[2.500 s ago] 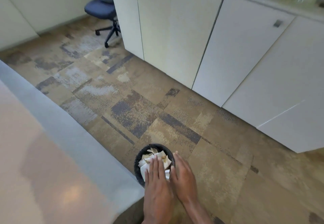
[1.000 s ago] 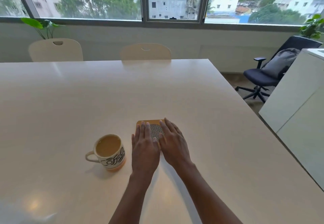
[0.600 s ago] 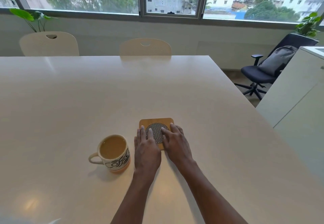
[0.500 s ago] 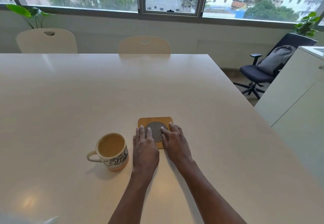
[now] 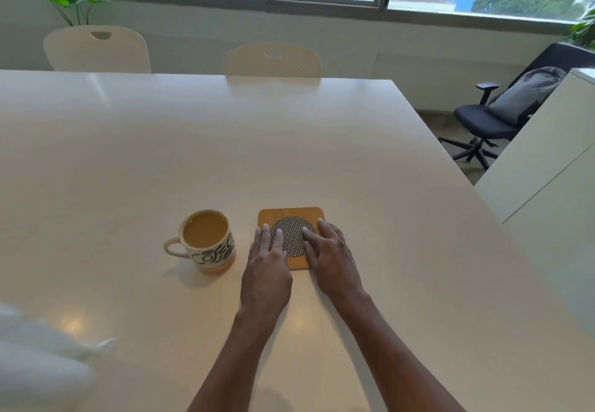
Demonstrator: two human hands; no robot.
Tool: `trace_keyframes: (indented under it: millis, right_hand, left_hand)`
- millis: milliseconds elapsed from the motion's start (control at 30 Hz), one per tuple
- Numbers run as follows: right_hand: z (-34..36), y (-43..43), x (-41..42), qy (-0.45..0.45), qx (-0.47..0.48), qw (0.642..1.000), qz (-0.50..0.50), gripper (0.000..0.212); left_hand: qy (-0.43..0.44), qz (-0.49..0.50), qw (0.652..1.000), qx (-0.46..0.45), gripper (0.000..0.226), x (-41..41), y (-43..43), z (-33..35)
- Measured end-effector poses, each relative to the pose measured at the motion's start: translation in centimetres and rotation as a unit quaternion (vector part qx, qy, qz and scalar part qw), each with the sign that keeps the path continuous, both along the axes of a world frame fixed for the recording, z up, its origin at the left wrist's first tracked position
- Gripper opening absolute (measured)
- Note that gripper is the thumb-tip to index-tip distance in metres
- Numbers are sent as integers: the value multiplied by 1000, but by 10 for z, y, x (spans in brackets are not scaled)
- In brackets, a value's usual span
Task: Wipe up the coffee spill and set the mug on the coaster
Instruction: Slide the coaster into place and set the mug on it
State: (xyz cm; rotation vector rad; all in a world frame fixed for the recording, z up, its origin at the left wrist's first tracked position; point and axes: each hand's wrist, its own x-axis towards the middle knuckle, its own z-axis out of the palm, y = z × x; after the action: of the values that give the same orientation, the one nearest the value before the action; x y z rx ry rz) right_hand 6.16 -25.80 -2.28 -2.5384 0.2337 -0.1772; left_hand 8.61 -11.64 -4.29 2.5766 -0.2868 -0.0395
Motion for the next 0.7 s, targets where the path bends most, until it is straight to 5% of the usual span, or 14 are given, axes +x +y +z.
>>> trace_keyframes:
  millis: [700]
  right_hand:
    - [1,7,-135,-10,6,1000,9,38]
  left_hand:
    - [29,-73,996,45,56,-123,46,29]
